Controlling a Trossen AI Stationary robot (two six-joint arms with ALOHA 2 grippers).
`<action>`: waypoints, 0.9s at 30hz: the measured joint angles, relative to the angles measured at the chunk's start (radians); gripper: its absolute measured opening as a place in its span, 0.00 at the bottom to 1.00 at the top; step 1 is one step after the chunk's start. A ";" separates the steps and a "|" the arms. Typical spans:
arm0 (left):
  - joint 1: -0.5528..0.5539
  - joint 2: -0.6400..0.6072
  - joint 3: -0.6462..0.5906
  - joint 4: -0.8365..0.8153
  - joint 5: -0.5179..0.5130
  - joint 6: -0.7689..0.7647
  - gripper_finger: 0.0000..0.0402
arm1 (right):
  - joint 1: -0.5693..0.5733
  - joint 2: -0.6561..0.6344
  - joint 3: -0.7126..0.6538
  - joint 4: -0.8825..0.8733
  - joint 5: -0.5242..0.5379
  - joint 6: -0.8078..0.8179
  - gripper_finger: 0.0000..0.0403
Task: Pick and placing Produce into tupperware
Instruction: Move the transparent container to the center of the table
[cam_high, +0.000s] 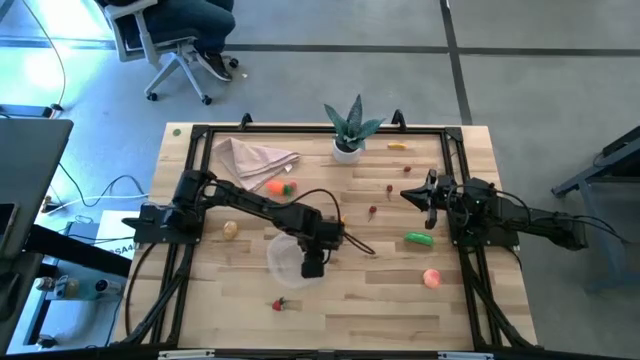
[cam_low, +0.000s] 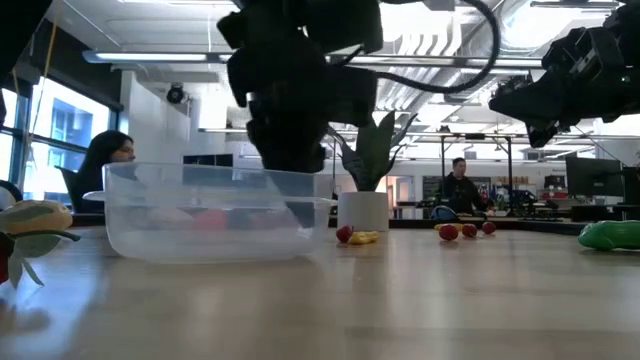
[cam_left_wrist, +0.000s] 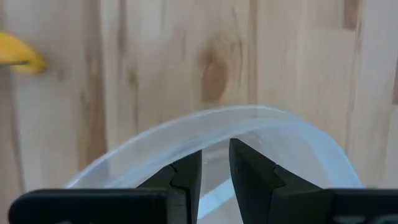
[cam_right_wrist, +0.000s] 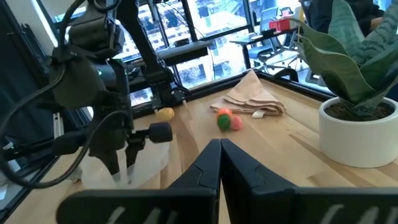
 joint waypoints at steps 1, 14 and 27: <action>-0.001 0.003 0.001 -0.004 0.010 0.008 0.18 | 0.000 0.003 0.000 0.000 0.000 0.000 0.00; -0.048 0.003 0.003 0.075 0.034 0.112 0.18 | 0.000 0.012 0.000 0.000 0.000 -0.008 0.00; -0.048 0.002 0.003 0.168 0.026 0.183 0.18 | 0.000 0.012 0.000 0.000 0.000 -0.011 0.00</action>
